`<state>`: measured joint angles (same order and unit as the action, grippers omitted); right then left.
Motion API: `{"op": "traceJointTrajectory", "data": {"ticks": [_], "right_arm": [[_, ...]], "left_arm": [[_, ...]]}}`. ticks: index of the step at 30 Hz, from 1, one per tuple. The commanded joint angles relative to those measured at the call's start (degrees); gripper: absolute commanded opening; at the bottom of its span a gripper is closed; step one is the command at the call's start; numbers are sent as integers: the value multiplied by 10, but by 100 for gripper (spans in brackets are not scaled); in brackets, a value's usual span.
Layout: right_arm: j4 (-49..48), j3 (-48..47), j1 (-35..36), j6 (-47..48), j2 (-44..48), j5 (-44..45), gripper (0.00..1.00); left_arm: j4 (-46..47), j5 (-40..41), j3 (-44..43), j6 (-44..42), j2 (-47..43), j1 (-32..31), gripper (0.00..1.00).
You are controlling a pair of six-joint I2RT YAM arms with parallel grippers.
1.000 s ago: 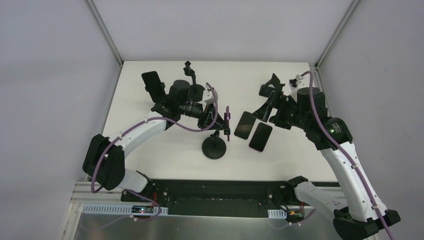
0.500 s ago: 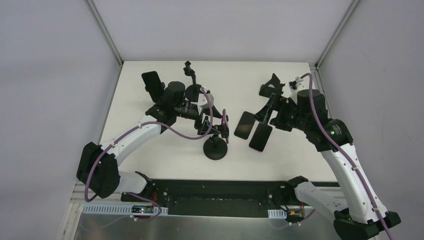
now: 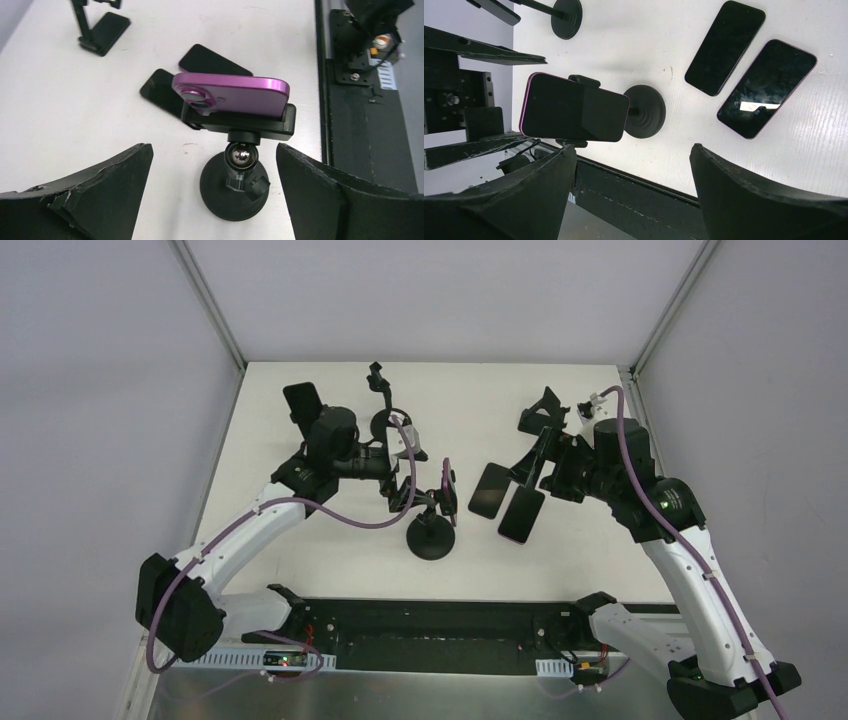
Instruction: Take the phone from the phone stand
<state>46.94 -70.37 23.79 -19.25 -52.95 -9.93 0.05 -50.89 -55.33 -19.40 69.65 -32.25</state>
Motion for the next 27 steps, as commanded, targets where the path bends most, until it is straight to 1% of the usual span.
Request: {"op": "traceJointTrajectory", "data": {"ticks": [1,4,6,8,11,14,17,19,21,27], "right_arm": [[-9,5,-3,9,-3,-7,87],[-10,5,-3,9,-6,-10,87],[-10,6,-3,9,-8,-9,87],[-11,6,-3,9,-9,-8,87],[-11,5,-4,10,-10,-9,87],[-11,6,-4,11,-11,-9,87],[-11,5,-4,11,-14,-13,87],[-11,6,-3,10,-15,-15,87],[-12,7,-4,10,-15,-15,88],[-12,14,-4,11,-11,-9,88]], "left_arm": [[2,107,17,44,-55,-7,99],[2,184,38,71,-95,-27,99],[2,241,56,74,-124,-56,99],[2,321,75,83,-146,-92,99],[2,379,93,110,-164,-137,99],[2,414,96,137,-164,-180,99],[7,457,90,139,-152,-216,99],[15,482,85,143,-139,-225,99],[26,491,80,147,-130,-228,99],[46,482,60,154,-107,-232,99]]}}
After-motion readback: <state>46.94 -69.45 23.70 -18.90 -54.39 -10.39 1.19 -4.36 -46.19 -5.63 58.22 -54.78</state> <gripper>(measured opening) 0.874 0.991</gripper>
